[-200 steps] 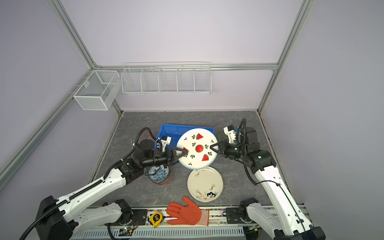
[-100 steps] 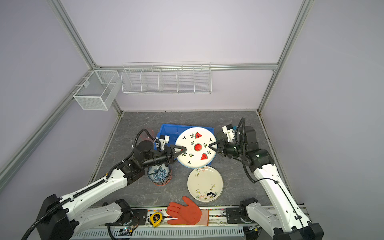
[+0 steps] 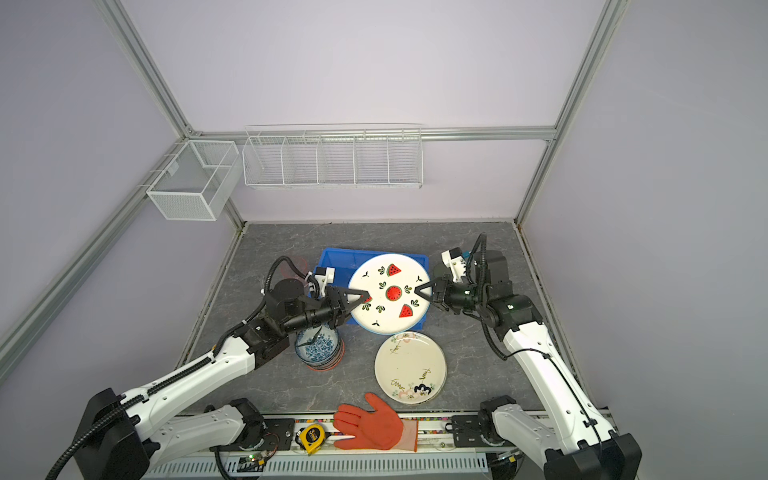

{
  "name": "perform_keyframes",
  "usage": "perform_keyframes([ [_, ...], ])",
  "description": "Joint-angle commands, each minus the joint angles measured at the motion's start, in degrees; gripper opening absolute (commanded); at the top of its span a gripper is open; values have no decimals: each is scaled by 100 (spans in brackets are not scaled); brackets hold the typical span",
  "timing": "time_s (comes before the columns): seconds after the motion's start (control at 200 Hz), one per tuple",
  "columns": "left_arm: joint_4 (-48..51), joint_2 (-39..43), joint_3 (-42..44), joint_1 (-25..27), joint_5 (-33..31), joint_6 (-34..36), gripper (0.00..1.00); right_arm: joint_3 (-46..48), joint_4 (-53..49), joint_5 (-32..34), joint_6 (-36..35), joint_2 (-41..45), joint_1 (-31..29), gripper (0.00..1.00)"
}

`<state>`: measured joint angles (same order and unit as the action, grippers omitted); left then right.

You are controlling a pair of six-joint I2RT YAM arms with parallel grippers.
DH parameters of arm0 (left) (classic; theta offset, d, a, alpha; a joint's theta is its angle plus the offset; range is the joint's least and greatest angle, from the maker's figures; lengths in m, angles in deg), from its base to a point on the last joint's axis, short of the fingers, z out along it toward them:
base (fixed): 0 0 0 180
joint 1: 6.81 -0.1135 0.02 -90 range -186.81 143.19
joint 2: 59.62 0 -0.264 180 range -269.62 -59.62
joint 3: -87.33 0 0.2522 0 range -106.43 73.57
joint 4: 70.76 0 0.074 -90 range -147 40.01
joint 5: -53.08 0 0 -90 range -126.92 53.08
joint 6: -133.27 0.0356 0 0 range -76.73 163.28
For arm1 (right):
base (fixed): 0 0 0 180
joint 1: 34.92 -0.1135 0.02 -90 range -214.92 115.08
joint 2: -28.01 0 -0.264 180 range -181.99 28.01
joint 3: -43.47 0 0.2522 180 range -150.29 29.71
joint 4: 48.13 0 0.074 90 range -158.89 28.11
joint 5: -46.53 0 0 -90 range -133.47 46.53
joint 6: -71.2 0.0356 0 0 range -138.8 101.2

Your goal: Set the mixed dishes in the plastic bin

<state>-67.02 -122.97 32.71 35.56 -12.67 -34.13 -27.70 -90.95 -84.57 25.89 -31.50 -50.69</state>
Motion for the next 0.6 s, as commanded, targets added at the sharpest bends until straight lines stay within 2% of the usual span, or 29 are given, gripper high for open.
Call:
perform_keyframes([
  [0.0,-168,36,30,-36,-37,-90,17,1,605,-385,83,-7,4,7],
  [0.17,-236,60,26,-93,9,-90,0,10,630,-389,66,-79,-5,8],
  [0.395,-281,65,26,-163,87,-94,0,19,623,-390,31,-120,-12,11],
  [0.595,-307,77,17,-259,169,-98,0,36,543,-337,-34,-140,-7,19],
])
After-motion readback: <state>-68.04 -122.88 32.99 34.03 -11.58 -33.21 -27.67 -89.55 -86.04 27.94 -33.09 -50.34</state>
